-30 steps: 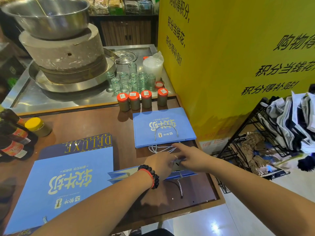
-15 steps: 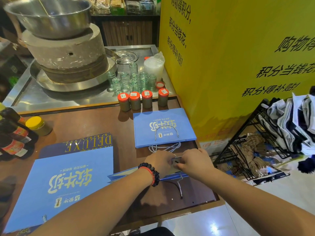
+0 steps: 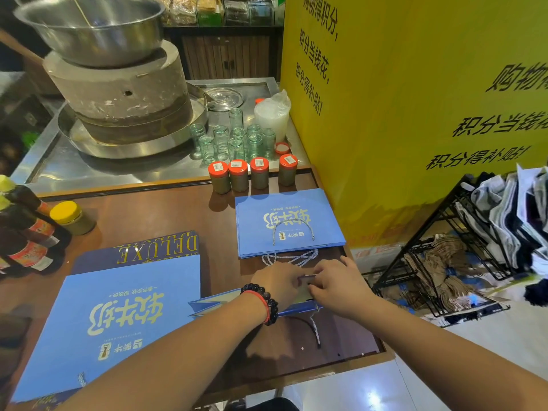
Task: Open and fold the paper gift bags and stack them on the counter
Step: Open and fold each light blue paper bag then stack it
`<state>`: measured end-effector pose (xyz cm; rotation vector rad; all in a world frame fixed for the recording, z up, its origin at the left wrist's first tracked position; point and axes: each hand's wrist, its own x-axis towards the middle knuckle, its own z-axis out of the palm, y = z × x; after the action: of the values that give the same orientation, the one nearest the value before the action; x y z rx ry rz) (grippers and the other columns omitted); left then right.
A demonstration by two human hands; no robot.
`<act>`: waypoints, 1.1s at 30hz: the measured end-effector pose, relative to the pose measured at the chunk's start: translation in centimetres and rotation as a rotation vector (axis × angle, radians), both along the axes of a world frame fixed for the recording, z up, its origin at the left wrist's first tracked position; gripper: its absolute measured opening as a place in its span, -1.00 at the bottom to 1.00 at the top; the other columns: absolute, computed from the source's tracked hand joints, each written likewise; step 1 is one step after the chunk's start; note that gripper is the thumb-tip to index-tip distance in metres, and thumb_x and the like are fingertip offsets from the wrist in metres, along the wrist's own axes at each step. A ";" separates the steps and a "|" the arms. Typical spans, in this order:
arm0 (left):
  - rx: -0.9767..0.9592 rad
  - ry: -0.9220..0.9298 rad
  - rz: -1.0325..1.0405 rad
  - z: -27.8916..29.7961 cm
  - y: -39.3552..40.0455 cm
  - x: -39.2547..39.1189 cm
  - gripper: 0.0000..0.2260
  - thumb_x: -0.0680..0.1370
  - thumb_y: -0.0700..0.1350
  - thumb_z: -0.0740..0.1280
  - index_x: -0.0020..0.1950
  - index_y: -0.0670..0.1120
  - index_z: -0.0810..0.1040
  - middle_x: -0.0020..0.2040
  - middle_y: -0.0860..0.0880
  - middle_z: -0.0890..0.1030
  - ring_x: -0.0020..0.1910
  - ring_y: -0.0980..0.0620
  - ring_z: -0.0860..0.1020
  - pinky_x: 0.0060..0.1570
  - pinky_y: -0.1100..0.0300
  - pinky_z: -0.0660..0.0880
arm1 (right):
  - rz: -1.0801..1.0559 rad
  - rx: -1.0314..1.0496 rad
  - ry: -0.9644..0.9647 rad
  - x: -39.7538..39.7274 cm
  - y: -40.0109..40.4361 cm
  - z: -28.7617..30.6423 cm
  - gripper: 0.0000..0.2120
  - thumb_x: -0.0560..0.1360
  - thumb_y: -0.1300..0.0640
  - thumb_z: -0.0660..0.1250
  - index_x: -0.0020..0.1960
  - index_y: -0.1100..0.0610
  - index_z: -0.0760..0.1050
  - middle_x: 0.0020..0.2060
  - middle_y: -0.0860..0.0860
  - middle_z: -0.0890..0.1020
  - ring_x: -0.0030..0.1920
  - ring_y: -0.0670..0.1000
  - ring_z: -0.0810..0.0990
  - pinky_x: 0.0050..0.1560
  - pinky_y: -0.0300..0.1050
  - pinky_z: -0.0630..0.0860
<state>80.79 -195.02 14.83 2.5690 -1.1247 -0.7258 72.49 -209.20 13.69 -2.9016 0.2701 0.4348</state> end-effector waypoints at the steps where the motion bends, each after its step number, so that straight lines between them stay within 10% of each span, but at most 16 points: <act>1: -0.003 -0.013 0.012 -0.2 0.1 0.2 -0.84 0.60 -0.14 0.13 -0.10 0.02 0.46 -0.10 -0.01 0.56 -0.13 -0.06 0.52 -0.20 0.13 0.43 | 0.003 0.014 -0.007 -0.1 -0.2 0.2 -0.65 0.55 -0.02 0.17 -0.31 0.09 0.56 0.05 -0.08 0.54 0.07 -0.01 0.46 0.47 0.11 0.02; 5: -0.009 -0.022 -0.017 -0.7 0.4 1.1 -0.81 0.63 -0.13 0.13 -0.17 0.01 0.41 -0.15 -0.02 0.54 -0.14 -0.07 0.53 -0.19 0.10 0.47 | -0.033 0.025 -0.036 -1.0 -1.6 0.8 -0.60 0.58 -0.04 0.15 -0.41 0.02 0.37 0.17 -0.08 0.51 0.15 -0.04 0.45 0.47 0.15 0.03; 12: -0.138 -0.030 0.004 -1.9 1.7 1.9 -0.87 0.62 -0.11 0.20 0.14 0.05 0.46 0.06 0.04 0.57 0.03 -0.05 0.54 -0.09 0.12 0.47 | -0.080 0.155 -0.141 -2.2 -2.9 0.6 -0.65 0.61 -0.03 0.20 -0.11 0.13 0.67 0.19 0.00 0.54 0.17 0.00 0.48 0.14 -0.08 0.40; 16: -0.230 -0.052 -0.061 -1.8 4.0 3.0 -0.85 0.59 -0.12 0.18 -0.06 0.11 0.25 -0.10 0.07 0.43 -0.17 -0.02 0.44 -0.20 0.09 0.41 | -0.219 0.313 -0.180 -1.9 -3.3 0.5 -0.70 0.59 0.07 0.27 -0.16 0.20 0.66 0.08 0.01 0.59 0.13 -0.02 0.53 0.08 -0.11 0.43; 28: -0.269 -0.305 -0.161 -2.9 9.4 5.0 -0.57 0.53 0.13 0.08 -0.12 -0.11 0.63 0.20 -0.09 0.54 0.15 -0.12 0.52 0.02 -0.01 0.55 | -0.537 0.715 -0.291 0.0 -3.4 1.2 -0.79 0.53 0.18 0.39 -0.24 -0.04 0.65 0.16 0.02 0.57 0.22 0.01 0.51 0.19 -0.03 0.39; 33: -0.330 -0.330 -0.118 -3.4 9.4 4.8 -0.76 0.51 -0.01 0.25 -0.19 -0.13 0.62 0.14 -0.14 0.58 0.09 -0.16 0.57 -0.05 -0.03 0.58 | -0.736 0.892 -0.424 0.1 -3.0 1.1 -0.87 0.51 0.29 0.38 -0.13 0.34 0.66 0.05 0.19 0.62 0.09 0.08 0.55 0.09 0.04 0.45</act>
<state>85.56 -185.65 11.44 2.4033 -1.3703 -0.1181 72.57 -212.24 14.82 -1.7858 0.7832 -0.1664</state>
